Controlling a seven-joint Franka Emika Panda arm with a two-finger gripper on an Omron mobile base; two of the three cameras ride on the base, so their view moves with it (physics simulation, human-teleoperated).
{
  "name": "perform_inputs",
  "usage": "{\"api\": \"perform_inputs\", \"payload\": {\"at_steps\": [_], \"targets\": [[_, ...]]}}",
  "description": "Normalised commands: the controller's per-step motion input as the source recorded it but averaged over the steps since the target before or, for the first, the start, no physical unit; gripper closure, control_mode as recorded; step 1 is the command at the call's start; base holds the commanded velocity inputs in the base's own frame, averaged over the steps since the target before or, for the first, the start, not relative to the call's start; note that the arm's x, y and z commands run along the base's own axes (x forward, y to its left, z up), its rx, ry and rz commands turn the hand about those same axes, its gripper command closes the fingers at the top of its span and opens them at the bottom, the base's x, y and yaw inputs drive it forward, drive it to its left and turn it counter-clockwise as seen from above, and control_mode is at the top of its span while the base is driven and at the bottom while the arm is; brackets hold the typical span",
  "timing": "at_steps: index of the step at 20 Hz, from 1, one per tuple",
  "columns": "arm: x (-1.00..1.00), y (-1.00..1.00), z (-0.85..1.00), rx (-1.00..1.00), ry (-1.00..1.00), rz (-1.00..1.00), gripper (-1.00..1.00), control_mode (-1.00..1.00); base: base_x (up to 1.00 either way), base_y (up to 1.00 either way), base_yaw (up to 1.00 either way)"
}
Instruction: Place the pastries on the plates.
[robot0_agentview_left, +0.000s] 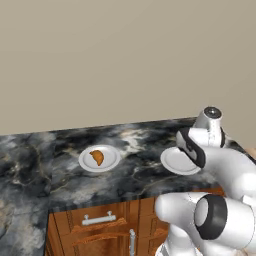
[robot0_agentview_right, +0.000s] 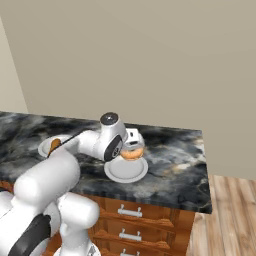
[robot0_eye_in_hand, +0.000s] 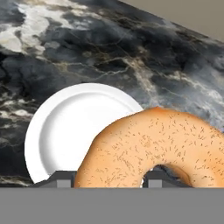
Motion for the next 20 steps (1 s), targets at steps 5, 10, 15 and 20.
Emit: {"api": "perform_inputs", "payload": {"at_steps": [5,10,15,20], "targets": [[-0.56,0.30,0.22,0.00,0.00,0.06,1.00,-1.00,0.00,0.00,0.00],[-0.34,0.17,0.02,0.04,0.00,0.06,1.00,-1.00,0.00,0.00,0.00],[-0.12,0.04,0.00,0.14,0.00,0.06,1.00,-1.00,0.00,0.00,0.00],[0.04,0.00,0.00,0.06,0.01,0.02,1.00,-1.00,0.00,0.00,0.00]]}}
